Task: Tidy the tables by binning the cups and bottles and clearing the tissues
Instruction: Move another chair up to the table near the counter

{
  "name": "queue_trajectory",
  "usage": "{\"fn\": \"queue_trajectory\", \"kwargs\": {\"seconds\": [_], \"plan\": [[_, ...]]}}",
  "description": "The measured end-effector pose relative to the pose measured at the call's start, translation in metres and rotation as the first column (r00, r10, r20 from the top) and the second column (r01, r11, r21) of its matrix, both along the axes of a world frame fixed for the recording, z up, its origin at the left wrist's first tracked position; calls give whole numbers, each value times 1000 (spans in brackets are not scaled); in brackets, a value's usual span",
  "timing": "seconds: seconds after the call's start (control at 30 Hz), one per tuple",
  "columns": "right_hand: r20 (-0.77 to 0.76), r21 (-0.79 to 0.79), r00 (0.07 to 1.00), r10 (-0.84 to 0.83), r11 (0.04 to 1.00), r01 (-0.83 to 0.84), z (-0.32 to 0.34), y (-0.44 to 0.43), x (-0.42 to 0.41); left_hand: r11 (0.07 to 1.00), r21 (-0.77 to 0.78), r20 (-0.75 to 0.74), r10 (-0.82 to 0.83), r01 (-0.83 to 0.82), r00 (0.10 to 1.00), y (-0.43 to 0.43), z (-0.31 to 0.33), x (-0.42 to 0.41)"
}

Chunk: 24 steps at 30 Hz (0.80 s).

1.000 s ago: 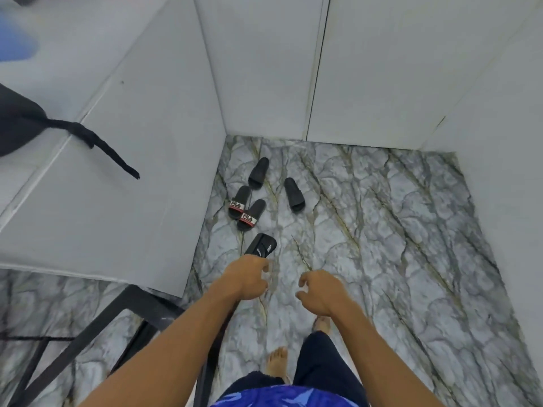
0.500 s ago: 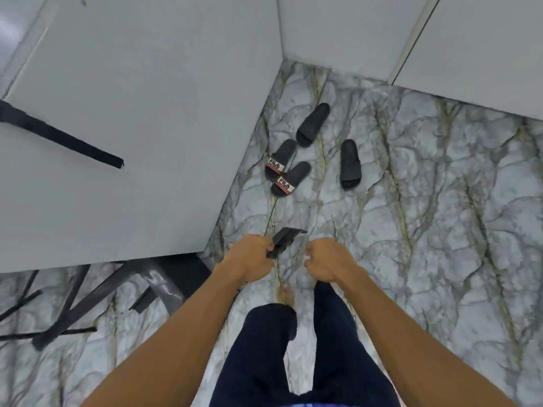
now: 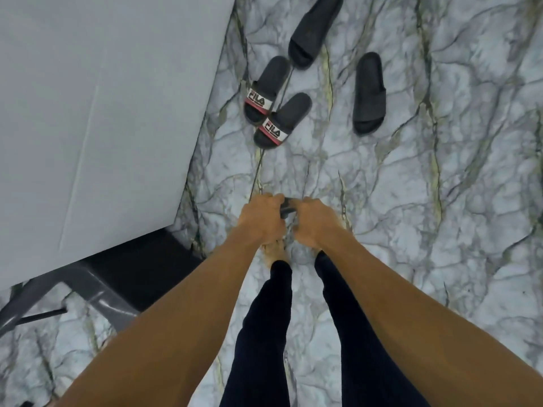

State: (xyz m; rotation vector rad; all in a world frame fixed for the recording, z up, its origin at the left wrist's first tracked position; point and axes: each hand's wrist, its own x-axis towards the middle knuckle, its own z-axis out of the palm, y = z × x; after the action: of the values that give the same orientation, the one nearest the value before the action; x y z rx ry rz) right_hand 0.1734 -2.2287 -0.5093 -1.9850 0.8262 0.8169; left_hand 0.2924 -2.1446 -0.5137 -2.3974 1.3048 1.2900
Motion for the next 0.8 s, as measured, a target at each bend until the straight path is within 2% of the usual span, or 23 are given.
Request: {"fn": "queue_trajectory", "kwargs": {"seconds": [0.1, 0.17, 0.3, 0.4, 0.57, 0.67, 0.73, 0.8], "plan": [[-25, 21, 999, 44, 999, -44, -33, 9, 3, 996, 85, -17, 16, -14, 1000, 15, -32, -2], [-50, 33, 996, 80, 996, -79, -40, 14, 3, 995, 78, -37, 58, -55, 998, 21, -35, -1], [-19, -9, 989, 148, 989, -149, -15, 22, 4, 987, 37, -75, 161, -159, 984, 33, 9, 8], [47, -20, 976, 212, 977, -212, 28, 31, 11, 961, 5, -113, 276, -277, 955, 62, 76, 24], [198, -38, 912, 360, 932, -360, 123, 53, 40, 905, -132, -94, 394, -404, 914, 128, 241, 51], [337, -101, 851, 404, 914, -394, 187, 71, 68, 858, -110, -88, 494, -502, 865, 176, 338, 67], [475, -164, 757, 448, 891, -424, 233, 87, 90, 808, -114, -83, 572, -578, 816, 213, 396, 77], [617, -225, 625, 478, 868, -442, 282, 116, 113, 748, -159, -88, 639, -644, 764, 260, 451, 84]]}}
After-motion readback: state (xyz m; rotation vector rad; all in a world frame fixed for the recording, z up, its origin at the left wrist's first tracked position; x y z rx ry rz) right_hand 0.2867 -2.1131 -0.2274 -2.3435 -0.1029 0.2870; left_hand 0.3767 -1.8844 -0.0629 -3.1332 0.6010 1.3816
